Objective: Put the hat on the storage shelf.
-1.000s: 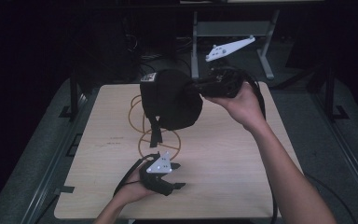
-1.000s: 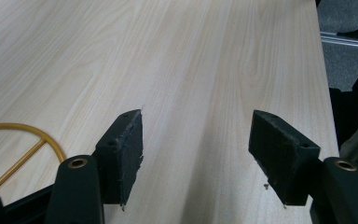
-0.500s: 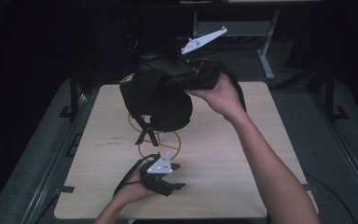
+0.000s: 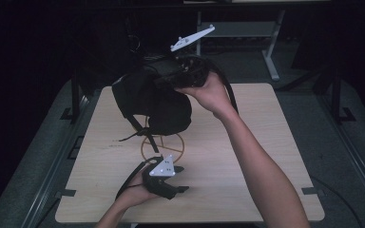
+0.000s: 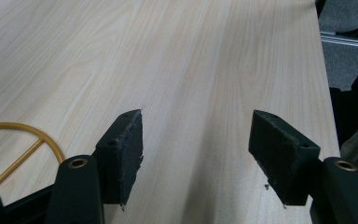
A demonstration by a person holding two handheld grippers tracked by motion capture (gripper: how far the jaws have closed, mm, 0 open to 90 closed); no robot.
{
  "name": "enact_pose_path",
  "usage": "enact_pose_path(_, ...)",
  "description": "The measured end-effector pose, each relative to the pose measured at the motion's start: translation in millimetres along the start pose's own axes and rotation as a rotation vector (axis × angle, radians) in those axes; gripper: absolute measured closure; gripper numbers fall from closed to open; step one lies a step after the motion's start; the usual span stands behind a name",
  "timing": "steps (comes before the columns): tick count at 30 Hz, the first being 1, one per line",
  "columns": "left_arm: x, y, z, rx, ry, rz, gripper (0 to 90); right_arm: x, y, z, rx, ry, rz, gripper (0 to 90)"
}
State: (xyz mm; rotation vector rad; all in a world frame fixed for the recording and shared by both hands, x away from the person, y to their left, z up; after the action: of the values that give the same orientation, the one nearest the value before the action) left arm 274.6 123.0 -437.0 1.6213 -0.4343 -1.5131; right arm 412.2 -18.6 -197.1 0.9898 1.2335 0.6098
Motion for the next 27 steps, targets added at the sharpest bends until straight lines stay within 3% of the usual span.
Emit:
enact_pose_path(12, 2.3, -0.5, 2.1, 0.007, -0.005, -0.013, 34.9, 27.0, 3.6, 3.4, -0.014, -0.005, -0.058, 76.2)
enact_pose_path(13, 2.9, -0.6, 2.4, 0.007, -0.006, -0.015, 34.9, 29.5, 3.2, 4.2, -0.018, -0.003, -0.056, 74.2)
enact_pose_path(14, 3.4, -0.7, 3.0, 0.005, -0.007, -0.014, 34.9, 31.6, 3.0, 3.7, -0.003, -0.001, -0.051, 68.0)
enact_pose_path(15, 3.9, -0.3, 3.6, 0.028, -0.002, -0.02, 34.9, 33.7, 1.7, 3.1, 0.001, -0.001, -0.036, 59.5)
enact_pose_path(17, 5.4, -0.7, 5.0, 0.026, -0.008, -0.024, 34.9, 36.6, -1.3, 3.6, -0.004, -0.006, -0.054, 51.4)
enact_pose_path(27, 7.4, -1.3, 6.2, 0.023, -0.018, -0.034, 35.0, 36.6, -19.2, 10.3, 0.037, -0.008, -0.07, 45.4)
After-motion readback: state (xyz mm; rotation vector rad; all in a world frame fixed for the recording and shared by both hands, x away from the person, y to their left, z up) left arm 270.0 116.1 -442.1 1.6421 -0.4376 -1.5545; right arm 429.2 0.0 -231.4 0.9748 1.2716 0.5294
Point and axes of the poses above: each handheld gripper's, and its own axes: x roughly forward along the jaws, y roughly out of its top, z roughly to its right, the point moved 1 cm from there along x, roughly forward along the jaws, and after that the axes turned 10 degrees about -x, right-handed, at the moved point
